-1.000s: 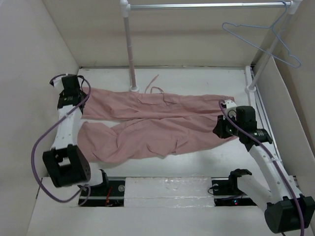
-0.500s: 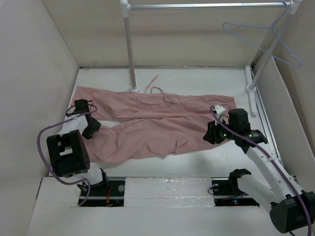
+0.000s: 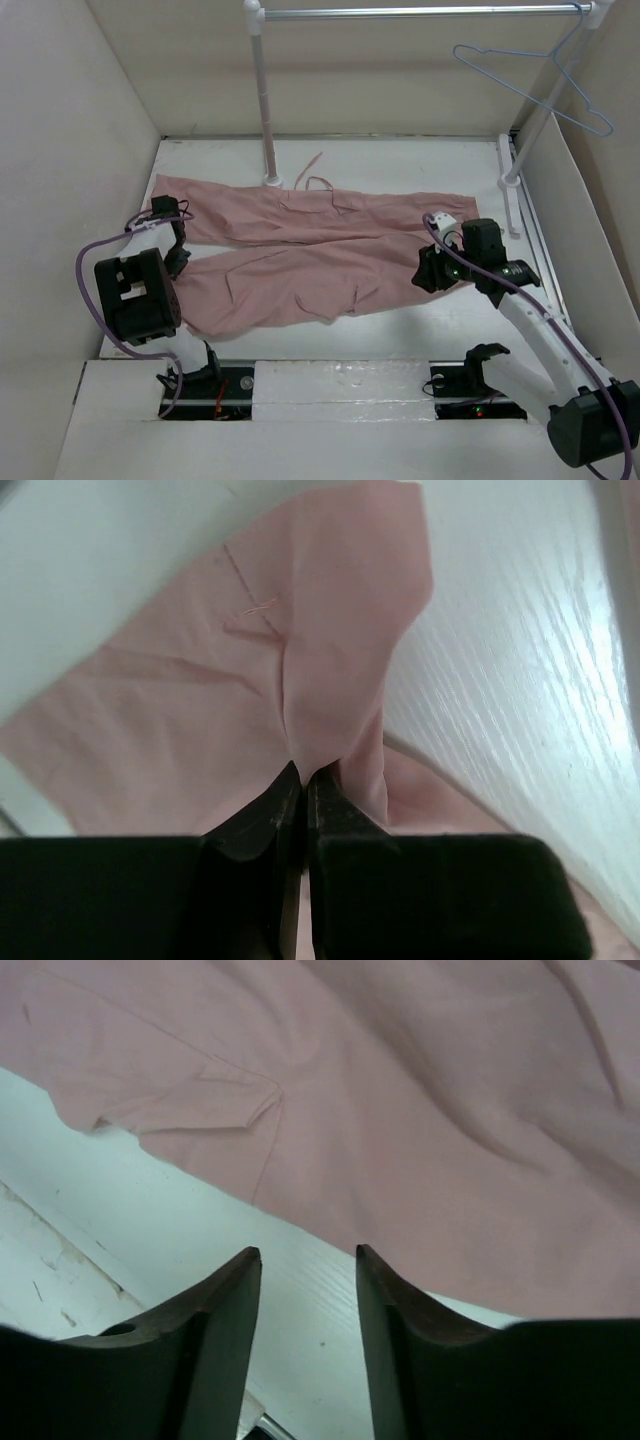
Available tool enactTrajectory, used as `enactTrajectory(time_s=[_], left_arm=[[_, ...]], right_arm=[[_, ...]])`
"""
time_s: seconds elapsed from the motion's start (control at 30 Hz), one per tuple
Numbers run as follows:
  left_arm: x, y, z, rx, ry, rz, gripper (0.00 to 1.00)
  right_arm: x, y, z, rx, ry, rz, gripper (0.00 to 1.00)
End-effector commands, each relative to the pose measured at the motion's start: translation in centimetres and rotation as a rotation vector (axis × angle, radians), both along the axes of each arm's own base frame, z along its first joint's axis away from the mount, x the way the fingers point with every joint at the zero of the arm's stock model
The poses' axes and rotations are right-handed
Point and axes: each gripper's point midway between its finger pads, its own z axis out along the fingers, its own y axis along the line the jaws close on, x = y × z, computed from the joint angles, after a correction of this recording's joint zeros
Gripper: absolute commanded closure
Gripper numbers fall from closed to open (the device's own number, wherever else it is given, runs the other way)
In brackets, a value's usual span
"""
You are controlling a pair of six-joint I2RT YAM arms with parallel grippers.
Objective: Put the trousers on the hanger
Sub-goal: Flatten out the trousers at the center of the board.
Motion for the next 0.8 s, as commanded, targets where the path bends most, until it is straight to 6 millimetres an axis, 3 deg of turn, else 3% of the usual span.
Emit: enactTrajectory(time_s=[0.0, 0.13, 0.17, 0.23, 0.27, 0.3, 0.37, 0.43, 0.5, 0.53, 0.57, 0.6, 0.67, 0.77], left_arm=[[-1.4, 3.1, 3.3, 0.159, 0.111, 0.023, 1.00], [-2.5, 4.7, 3.7, 0.251, 0.218, 0.051, 1.00], [-2.1, 5.1, 4.1, 0.268, 0.220, 0.062, 0.96], [-1.8, 5.4, 3.7, 0.277, 0.248, 0.068, 0.77], [-1.2, 5.3, 3.7, 0.267, 0.230, 0.068, 0.45], [-0.9, 5.2, 3.7, 0.256, 0.215, 0.070, 0.29], [0.9, 4.4, 3.9, 0.197, 0.116, 0.065, 0.10], [3.2, 3.4, 6.0, 0.165, -0.020, 0.040, 0.08], [6.2, 1.5, 9.7, 0.182, -0.157, -0.035, 0.09], [9.5, -0.9, 13.0, 0.177, -0.295, -0.111, 0.13], [9.5, -0.9, 13.0, 0.179, -0.291, -0.120, 0.13], [11.0, -3.8, 14.1, 0.160, -0.342, -0.205, 0.14], [14.2, -7.5, 16.7, 0.109, -0.456, -0.295, 0.20], [17.7, -14.9, 16.1, 0.056, -0.455, -0.474, 0.27]], right_arm=[[1.6, -0.1, 1.3, 0.006, -0.065, -0.024, 0.50], [2.1, -1.5, 1.4, -0.009, -0.074, -0.086, 0.34], [2.3, -2.1, 1.5, -0.013, -0.081, -0.108, 0.27], [2.4, -3.1, 2.0, -0.030, -0.091, -0.149, 0.21], [2.5, -3.6, 2.5, -0.037, -0.108, -0.169, 0.16], [2.6, -4.5, 3.0, -0.047, -0.113, -0.205, 0.14], [2.8, -5.4, 3.2, -0.074, -0.112, -0.247, 0.11], [2.9, -6.4, 3.3, -0.091, -0.096, -0.297, 0.12], [3.0, -6.9, 3.3, -0.092, -0.087, -0.327, 0.20], [3.3, -8.3, 3.2, -0.107, -0.081, -0.398, 0.58], [3.3, -8.3, 3.2, -0.107, -0.081, -0.399, 0.59], [3.4, -8.8, 3.0, -0.108, -0.066, -0.429, 0.74], [3.8, -10.2, 3.1, -0.114, -0.051, -0.486, 1.00], [5.0, -11.5, 2.9, -0.104, -0.045, -0.541, 0.98]])
